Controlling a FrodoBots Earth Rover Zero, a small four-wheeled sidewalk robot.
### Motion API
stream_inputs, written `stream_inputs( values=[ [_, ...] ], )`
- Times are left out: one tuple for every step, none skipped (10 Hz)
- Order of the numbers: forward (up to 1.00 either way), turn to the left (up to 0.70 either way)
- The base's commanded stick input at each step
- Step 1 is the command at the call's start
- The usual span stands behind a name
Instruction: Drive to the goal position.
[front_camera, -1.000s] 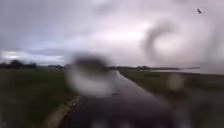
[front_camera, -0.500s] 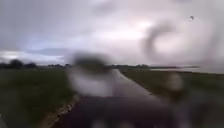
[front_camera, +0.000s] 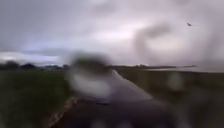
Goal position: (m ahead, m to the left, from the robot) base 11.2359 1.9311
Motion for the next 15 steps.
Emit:
stream_inputs(
  values=[
    [0.70, 0.00],
    [0.70, 0.00],
    [0.70, 0.00],
    [0.70, 0.00],
    [0.70, 0.00],
    [0.70, 0.00],
    [0.70, 0.00],
    [0.70, 0.00],
    [0.70, 0.00],
    [0.70, 0.00],
    [0.70, 0.00],
    [0.70, 0.00],
    [0.70, 0.00],
    [0.70, 0.00],
    [0.70, 0.00]
  ],
)
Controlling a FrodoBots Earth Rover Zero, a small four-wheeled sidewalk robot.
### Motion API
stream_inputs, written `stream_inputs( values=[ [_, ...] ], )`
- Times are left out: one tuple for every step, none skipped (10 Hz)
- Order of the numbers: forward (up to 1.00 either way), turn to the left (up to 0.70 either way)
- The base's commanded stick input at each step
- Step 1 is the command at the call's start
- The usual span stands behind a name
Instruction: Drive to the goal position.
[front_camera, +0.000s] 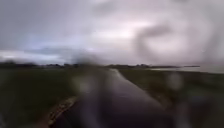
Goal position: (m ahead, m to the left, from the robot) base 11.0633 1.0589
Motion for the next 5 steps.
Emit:
stream_inputs(
  values=[
    [0.70, 0.00],
    [0.70, 0.00],
    [0.70, 0.00],
    [0.70, 0.00],
    [0.70, 0.00]
  ],
)
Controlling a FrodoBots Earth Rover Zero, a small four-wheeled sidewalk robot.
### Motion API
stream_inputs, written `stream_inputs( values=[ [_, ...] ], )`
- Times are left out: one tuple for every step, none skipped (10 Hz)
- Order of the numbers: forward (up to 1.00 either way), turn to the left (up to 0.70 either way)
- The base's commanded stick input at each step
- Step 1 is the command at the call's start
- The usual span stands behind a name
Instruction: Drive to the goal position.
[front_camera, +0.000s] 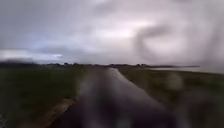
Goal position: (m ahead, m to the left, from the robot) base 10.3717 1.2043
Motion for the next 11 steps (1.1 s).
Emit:
stream_inputs(
  values=[
    [0.70, 0.00],
    [0.70, 0.00],
    [0.70, 0.00],
    [0.70, 0.00],
    [0.70, 0.00],
    [0.70, 0.00],
    [0.70, 0.00],
    [0.70, 0.00],
    [0.70, 0.00],
    [0.70, 0.00],
    [0.70, 0.00]
  ],
)
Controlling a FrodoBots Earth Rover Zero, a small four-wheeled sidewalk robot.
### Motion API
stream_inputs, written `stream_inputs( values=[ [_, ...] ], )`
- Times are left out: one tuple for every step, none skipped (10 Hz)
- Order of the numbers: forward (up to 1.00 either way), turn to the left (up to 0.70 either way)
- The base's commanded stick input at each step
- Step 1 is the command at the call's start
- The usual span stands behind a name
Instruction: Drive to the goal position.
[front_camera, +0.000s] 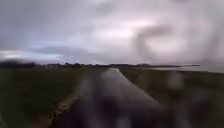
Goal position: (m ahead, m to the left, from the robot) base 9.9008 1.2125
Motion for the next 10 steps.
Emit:
stream_inputs(
  values=[
    [0.70, 0.00],
    [0.70, 0.00],
    [0.70, 0.00],
    [0.70, 0.00],
    [0.70, 0.00],
    [0.70, 0.00],
    [0.70, 0.00],
    [0.70, 0.00],
    [0.70, 0.00],
    [0.70, 0.00]
  ],
)
